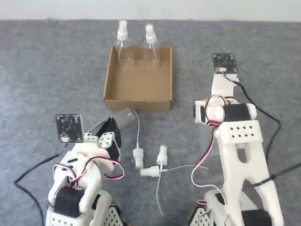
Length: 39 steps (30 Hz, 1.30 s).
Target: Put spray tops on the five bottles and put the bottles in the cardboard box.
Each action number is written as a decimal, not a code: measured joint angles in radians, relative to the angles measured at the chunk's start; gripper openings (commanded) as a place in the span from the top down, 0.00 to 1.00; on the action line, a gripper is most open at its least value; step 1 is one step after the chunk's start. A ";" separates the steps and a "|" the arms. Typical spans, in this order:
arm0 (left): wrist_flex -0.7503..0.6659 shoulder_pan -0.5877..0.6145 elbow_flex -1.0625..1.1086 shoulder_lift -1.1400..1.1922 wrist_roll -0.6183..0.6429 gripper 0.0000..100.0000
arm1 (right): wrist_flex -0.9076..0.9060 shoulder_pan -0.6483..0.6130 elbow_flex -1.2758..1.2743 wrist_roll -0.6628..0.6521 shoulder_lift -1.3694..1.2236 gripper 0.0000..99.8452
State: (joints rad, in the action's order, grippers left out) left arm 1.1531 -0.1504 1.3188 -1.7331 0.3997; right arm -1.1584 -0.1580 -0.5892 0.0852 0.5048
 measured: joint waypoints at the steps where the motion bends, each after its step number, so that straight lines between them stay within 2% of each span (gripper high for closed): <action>1: 0.002 -0.002 -0.003 0.000 -0.005 0.99 | 0.021 0.000 -0.025 0.000 0.000 0.99; 7: 0.003 -0.002 -0.041 0.074 -0.032 0.99 | 0.094 -0.002 -0.080 0.000 0.000 0.99; 16: 0.003 -0.002 -0.196 0.480 -0.031 0.99 | 0.103 -0.003 -0.080 0.000 0.000 0.99; 22: 0.003 -0.117 -0.253 0.681 -0.032 0.98 | 0.103 -0.003 -0.080 0.000 0.000 0.99; 29: 0.003 -0.175 -0.313 0.870 -0.031 0.83 | 0.115 0.055 -0.080 0.000 0.000 0.99; 33: 0.037 -0.201 -0.362 0.971 -0.009 0.83 | 0.126 0.075 -0.080 0.000 0.000 0.99; 39: 0.072 -0.315 -0.405 1.076 0.025 0.83 | 0.129 0.095 -0.080 0.000 0.000 0.99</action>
State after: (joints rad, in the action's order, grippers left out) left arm 1.2252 -0.4649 0.9137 -0.6575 0.4242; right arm -1.0296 -0.0629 -0.6690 0.0852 0.5048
